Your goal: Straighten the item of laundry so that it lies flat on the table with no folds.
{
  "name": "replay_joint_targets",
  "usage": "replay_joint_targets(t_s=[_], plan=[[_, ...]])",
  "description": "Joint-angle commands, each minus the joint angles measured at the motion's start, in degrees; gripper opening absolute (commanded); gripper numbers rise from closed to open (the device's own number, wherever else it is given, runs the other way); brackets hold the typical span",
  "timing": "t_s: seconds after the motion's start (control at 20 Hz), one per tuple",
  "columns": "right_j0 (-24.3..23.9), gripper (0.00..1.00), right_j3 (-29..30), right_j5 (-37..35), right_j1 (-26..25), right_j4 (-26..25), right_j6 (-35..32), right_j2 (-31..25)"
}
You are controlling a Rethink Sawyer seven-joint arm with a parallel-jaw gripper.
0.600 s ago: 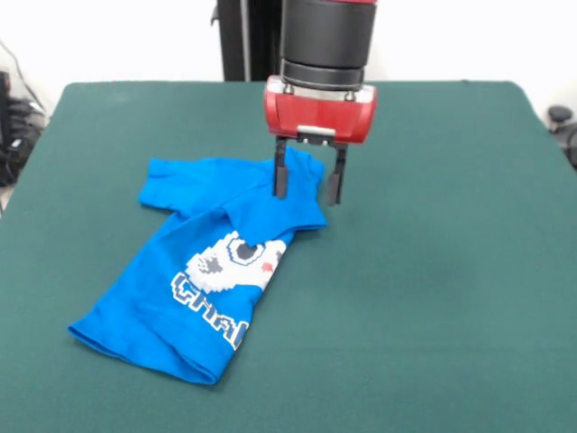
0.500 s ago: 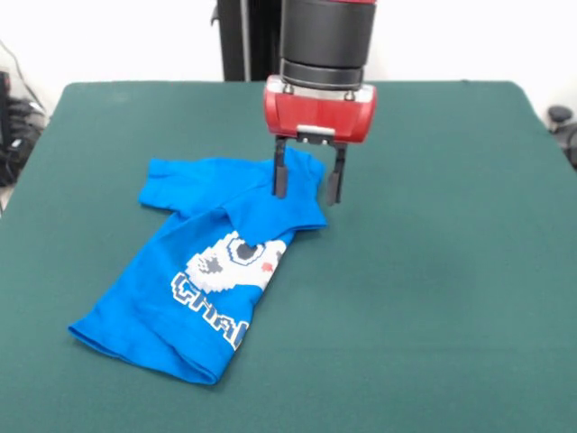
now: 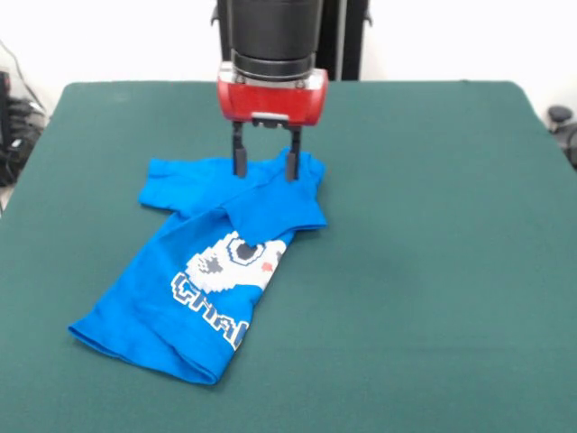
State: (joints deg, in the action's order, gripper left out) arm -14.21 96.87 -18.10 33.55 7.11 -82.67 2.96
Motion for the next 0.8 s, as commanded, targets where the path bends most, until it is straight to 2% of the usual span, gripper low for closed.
replay_joint_targets(t_s=[0.05, 0.8], plan=[[-0.1, 1.0, -2.1, -5.8, -2.0, -4.6, -0.4, -6.9], [0.4, 1.0, -3.1, -5.3, -3.1, -6.6, -3.4, -7.6]])
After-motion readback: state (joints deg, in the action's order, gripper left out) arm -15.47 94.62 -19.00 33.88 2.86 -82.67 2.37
